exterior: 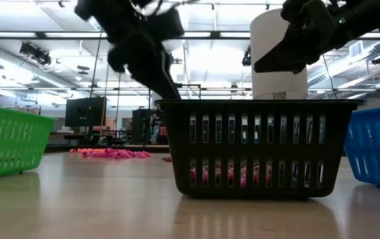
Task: Sort crayons
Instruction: Put the red crayon into the left blue bin
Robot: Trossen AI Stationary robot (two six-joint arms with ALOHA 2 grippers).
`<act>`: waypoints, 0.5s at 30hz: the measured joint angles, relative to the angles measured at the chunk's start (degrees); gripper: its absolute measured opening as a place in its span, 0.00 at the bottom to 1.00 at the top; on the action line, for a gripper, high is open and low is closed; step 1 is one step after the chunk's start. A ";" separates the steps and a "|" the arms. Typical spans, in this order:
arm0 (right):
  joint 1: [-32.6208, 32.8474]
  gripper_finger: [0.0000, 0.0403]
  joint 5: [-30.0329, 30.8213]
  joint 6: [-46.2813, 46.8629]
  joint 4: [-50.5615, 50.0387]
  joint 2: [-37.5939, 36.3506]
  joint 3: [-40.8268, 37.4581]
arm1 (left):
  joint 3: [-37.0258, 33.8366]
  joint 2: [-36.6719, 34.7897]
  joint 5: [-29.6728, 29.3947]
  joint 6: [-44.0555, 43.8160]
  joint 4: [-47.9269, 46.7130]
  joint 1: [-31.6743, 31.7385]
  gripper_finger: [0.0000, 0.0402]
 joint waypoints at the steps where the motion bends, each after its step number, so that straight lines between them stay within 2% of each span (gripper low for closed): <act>1: 0.13 0.27 0.05 0.49 0.00 0.00 -0.01 | -0.32 0.61 1.26 0.66 0.91 0.97 0.38; 6: 1.24 0.27 0.15 3.05 -0.43 0.12 -0.01 | -0.33 4.55 3.81 6.63 2.63 4.30 0.38; 10: 2.43 0.27 0.49 4.21 -0.39 0.37 -0.01 | -0.33 8.30 8.83 9.71 4.03 6.42 0.38; 15: 3.42 0.27 2.64 4.22 -0.37 0.79 -0.01 | -0.35 11.23 9.31 11.07 6.33 7.78 0.38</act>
